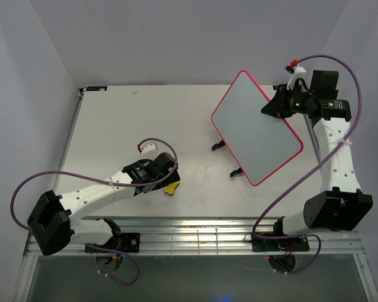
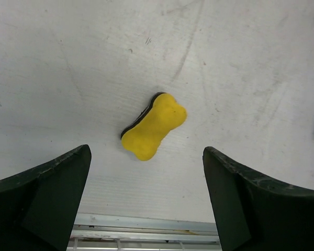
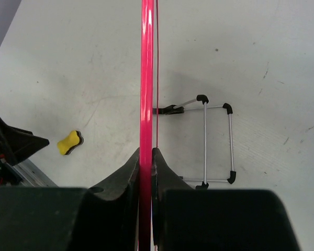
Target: Erase the whiteboard
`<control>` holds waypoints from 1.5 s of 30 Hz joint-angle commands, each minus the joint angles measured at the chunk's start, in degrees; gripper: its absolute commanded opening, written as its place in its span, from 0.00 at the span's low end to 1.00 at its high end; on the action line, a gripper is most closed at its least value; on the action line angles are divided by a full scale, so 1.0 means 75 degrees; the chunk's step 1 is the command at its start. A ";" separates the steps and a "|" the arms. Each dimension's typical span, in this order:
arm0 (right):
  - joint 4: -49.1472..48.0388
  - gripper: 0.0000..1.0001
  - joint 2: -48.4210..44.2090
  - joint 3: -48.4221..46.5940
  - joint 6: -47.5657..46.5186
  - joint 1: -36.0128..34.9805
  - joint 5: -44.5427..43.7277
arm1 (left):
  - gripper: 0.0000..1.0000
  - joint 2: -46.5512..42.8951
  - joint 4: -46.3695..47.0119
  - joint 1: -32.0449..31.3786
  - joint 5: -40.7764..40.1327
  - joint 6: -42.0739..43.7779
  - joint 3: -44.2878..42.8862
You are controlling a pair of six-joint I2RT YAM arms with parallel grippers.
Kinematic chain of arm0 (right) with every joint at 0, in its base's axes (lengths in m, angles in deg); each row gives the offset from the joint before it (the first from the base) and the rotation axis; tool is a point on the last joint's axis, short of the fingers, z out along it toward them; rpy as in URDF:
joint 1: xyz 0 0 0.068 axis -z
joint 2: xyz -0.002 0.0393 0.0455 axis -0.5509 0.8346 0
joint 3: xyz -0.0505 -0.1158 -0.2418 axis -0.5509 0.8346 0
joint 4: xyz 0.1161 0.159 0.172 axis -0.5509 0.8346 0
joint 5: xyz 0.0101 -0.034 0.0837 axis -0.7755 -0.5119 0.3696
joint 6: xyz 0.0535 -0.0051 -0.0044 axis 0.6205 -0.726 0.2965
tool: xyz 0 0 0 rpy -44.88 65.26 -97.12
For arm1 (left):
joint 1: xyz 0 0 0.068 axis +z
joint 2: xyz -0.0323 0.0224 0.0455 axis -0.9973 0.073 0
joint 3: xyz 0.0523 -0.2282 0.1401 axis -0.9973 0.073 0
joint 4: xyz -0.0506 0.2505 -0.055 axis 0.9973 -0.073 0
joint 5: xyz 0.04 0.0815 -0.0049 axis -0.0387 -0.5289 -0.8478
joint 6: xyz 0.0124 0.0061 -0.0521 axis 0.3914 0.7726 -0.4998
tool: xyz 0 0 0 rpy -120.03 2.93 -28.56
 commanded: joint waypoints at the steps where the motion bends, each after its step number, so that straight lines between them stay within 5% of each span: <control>1: -0.0284 0.08 -0.0234 -0.0608 -0.0451 0.0013 0.0632 | 0.98 -0.0786 -0.0681 0.0083 -0.0178 0.0546 -0.0639; 15: -0.0225 0.08 0.0481 -0.0456 -0.0604 0.0013 0.0784 | 0.98 -0.2299 -0.1175 0.0130 0.0034 0.3605 -0.0782; 27: -0.0213 0.09 0.0938 -0.0245 -0.0569 0.0013 0.0420 | 0.98 -0.2969 -0.0577 0.0153 -0.0706 0.3782 -0.0137; 45: 0.0009 0.41 0.1301 -0.0057 -0.0850 0.0013 0.0057 | 0.98 -0.2921 -0.0612 0.0165 -0.0823 0.3782 -0.0125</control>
